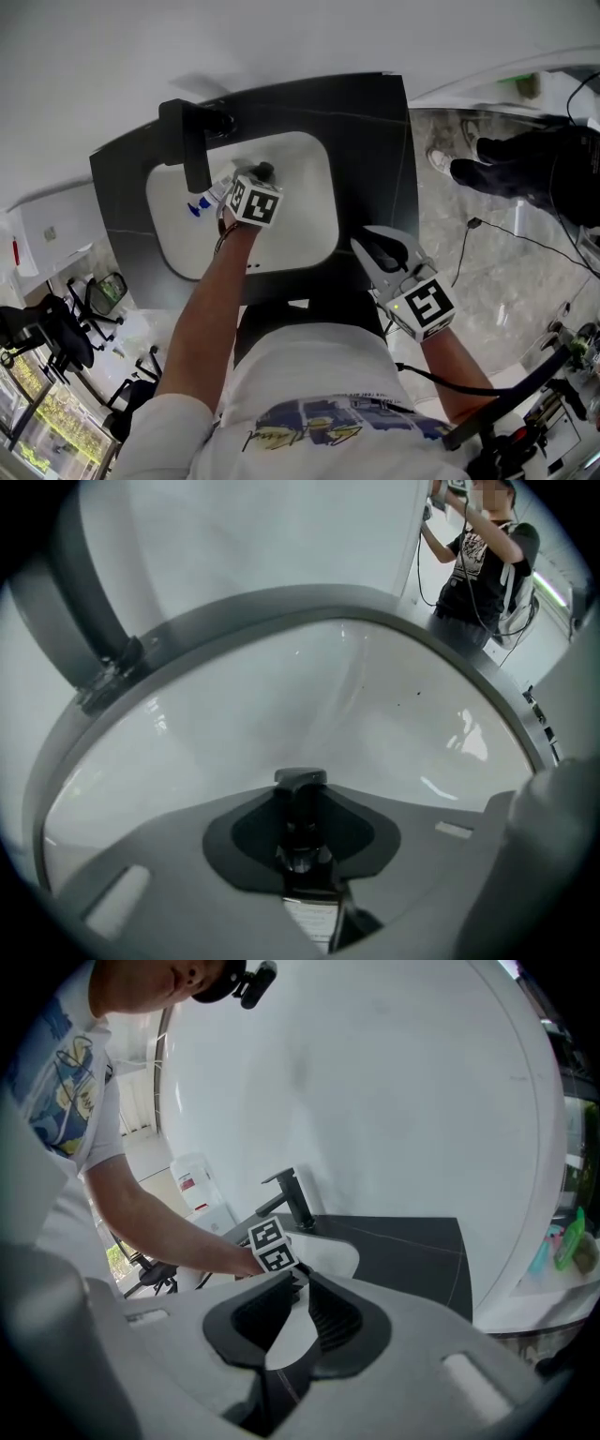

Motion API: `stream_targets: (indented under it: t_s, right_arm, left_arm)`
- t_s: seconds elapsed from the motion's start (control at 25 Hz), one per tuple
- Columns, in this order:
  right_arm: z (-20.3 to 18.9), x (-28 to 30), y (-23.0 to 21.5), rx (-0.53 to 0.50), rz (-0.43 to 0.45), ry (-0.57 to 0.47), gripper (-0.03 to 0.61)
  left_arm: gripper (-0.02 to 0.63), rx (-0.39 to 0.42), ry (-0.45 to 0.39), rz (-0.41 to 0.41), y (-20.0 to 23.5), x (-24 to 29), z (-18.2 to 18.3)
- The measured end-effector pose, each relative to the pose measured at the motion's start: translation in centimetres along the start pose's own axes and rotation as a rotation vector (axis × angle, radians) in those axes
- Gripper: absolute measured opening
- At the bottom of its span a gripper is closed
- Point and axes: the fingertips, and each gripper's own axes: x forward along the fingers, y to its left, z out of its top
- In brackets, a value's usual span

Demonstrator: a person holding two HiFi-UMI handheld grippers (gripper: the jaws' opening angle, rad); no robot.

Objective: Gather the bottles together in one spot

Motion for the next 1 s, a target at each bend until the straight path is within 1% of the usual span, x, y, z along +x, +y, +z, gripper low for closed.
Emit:
stream_targets:
  t_s: [0.08,0.2,0.4,0.68,0.88,1.0]
  right_arm:
    - [0.3,0.3,0.5,-0.009,0.012,-0.005,0.058]
    - [0.8,1.6,2.6,-0.02,0.036,0.008,0.057]
    - [0.9,2.7,4.3,-0.054,0.052,0.02,0.057]
    - [0.7,3.6,7.3,-0.086,0.085,0.038,0.057]
    - [1.5,4.3,8.7,-0.127,0.077,0.044,0.057]
    - [1.2,5.1,9.9,-0.127,0.077,0.051,0.051]
  left_arm:
    - [0.095,0.001,-0.047,0.008,-0.1,-1.0,0.1]
    - [0.095,-0.009,-0.115,0.01,0.7,-2.5,-1.1]
    - [0.095,-0.011,-0.256,0.024,1.0,-4.5,-1.8]
    - [0.095,-0.039,-0.37,0.029,1.1,-6.8,-3.7]
    - [0.095,-0.066,-0.486,0.02,1.2,-9.1,-3.3]
    - [0.095,-0.094,-0.538,0.04,2.5,-11.5,-3.6]
